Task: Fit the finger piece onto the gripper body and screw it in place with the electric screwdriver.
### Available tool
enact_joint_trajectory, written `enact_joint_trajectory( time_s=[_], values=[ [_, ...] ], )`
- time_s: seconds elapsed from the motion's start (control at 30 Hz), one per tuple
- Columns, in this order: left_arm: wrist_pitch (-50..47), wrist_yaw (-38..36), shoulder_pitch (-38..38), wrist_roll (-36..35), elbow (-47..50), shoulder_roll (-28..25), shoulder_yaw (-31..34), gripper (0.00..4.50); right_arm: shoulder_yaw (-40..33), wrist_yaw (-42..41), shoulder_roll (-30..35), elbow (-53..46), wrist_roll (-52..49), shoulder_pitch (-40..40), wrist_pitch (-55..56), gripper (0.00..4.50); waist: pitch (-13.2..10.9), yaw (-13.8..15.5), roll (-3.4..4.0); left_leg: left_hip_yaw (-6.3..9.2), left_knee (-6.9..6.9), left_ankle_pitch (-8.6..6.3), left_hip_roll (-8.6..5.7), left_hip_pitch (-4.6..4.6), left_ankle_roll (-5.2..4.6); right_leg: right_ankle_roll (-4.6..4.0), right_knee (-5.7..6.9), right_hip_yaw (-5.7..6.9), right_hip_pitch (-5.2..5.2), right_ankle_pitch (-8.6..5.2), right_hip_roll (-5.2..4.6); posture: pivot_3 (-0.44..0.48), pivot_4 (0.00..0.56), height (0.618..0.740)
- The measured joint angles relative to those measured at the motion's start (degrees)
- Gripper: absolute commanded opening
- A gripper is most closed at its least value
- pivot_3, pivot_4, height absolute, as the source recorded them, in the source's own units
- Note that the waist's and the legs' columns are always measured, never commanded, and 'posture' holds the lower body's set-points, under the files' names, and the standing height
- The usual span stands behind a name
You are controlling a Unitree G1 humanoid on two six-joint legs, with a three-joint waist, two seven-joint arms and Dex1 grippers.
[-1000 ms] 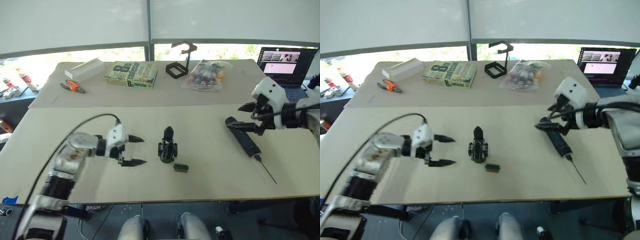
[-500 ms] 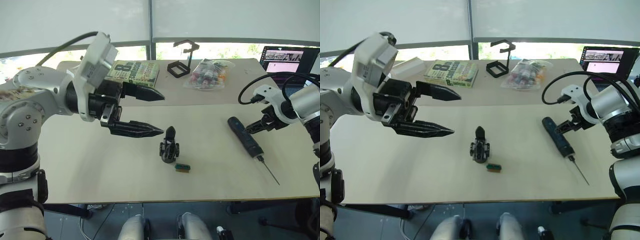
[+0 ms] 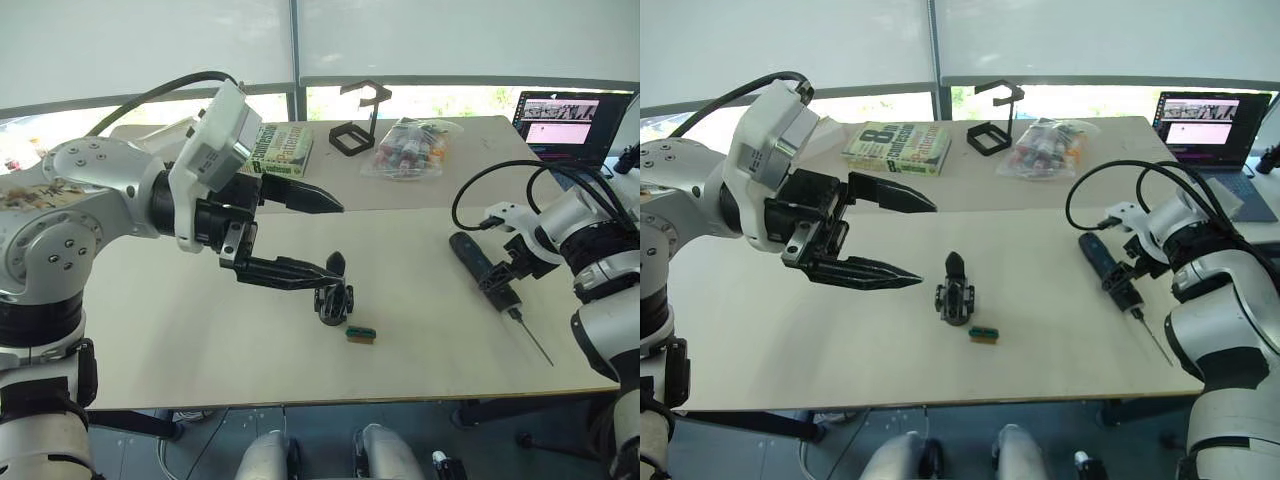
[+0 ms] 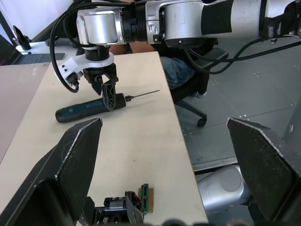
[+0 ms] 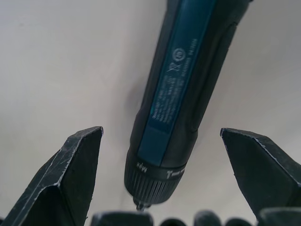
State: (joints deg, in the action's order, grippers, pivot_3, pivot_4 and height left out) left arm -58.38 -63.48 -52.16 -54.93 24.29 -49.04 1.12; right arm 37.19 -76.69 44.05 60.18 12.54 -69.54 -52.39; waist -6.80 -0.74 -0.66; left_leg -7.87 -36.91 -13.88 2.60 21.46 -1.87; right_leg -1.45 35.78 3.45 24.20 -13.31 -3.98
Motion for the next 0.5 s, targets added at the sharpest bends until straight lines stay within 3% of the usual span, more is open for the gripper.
enact_joint_trajectory(
  time_s=[0.2,0.4,0.5],
  values=[
    [0.18,0.84,-0.02,-0.03,0.0,0.03,-0.02,4.5,-1.42,-0.14,-3.36,5.29,0.43,-0.85,-4.94,4.45,0.0,-0.06,0.01,-0.02,0.0,0.0,0.0,-0.03,0.0,-0.02,0.05,-0.1,0.0,0.01,0.02,0.0,0.15,0.74],
    [0.24,1.69,-0.07,-0.45,0.18,0.29,-0.02,4.5,-5.64,6.41,-5.7,7.58,0.34,-1.16,-7.76,4.45,0.0,-0.04,0.01,-0.02,0.0,0.0,-0.03,-0.06,0.01,-0.02,0.07,-0.31,-0.02,0.01,0.07,0.0,0.15,0.74],
    [0.24,2.01,-0.09,-0.58,0.46,0.29,-0.02,4.5,-6.12,6.91,-5.78,7.8,0.57,-0.88,-6.76,3.64,0.0,-0.06,0.01,-0.03,0.0,0.0,-0.04,-0.06,0.01,-0.01,0.07,-0.68,-0.02,0.0,0.26,0.0,0.15,0.74]
  ],
)
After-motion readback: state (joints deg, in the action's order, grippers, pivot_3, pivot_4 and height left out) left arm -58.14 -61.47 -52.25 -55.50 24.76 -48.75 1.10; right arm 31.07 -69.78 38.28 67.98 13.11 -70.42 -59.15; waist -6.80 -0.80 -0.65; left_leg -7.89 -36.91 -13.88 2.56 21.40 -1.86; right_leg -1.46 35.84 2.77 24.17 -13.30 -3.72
